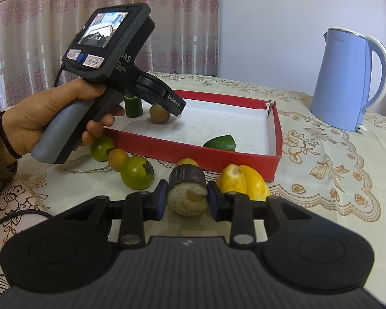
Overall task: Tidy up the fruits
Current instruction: 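Carry the sugarcane piece into the tray and open the left tool, then carry the sugarcane piece into the tray and open the right tool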
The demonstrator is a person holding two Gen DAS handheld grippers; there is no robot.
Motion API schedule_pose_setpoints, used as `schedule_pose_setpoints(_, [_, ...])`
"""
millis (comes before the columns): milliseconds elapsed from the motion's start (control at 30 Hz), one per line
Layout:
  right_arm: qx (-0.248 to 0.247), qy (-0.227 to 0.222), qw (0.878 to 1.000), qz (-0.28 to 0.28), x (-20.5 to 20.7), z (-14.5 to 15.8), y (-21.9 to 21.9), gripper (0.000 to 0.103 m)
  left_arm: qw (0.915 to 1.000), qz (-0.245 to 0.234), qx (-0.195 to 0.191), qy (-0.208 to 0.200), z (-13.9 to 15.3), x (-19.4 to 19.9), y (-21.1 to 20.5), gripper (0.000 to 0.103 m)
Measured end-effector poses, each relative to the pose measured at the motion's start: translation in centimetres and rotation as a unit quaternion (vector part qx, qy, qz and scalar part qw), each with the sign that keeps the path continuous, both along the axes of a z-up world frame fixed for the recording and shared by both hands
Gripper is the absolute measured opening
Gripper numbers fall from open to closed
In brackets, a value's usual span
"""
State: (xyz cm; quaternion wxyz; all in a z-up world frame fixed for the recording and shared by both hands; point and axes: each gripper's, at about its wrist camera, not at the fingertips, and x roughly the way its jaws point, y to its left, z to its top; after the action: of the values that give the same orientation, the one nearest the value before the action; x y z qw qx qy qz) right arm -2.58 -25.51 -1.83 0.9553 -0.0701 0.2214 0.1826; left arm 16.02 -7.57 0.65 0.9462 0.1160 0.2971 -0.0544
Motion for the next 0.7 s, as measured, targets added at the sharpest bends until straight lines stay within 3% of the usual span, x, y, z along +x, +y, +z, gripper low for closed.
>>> schedule_pose_setpoints(167, [0.005, -0.001, 1.000, -0.002, 0.0, 0.1, -0.1, 0.031, 0.9995, 0.011, -0.002, -0.031, 1.4, -2.6, 1.0, 0.061])
schedule_pose_setpoints(333, [0.014, -0.002, 1.000, -0.003, 0.0, 0.2, -0.4, 0.031, 0.9966, 0.059, -0.014, -0.056, 1.9, -6.7, 3.9, 0.080])
schedule_pose_setpoints(533, [0.013, -0.005, 1.000, -0.004, -0.2, 0.2, -0.3, 0.031, 0.9890, 0.101, -0.034, -0.102, 1.5, -10.2, 6.8, 0.081])
schedule_pose_setpoints(700, [0.019, -0.010, 1.000, -0.009, -0.3, 0.3, -0.5, 0.031, 0.9813, 0.132, -0.068, -0.122, 1.1, -10.1, 8.8, 0.082])
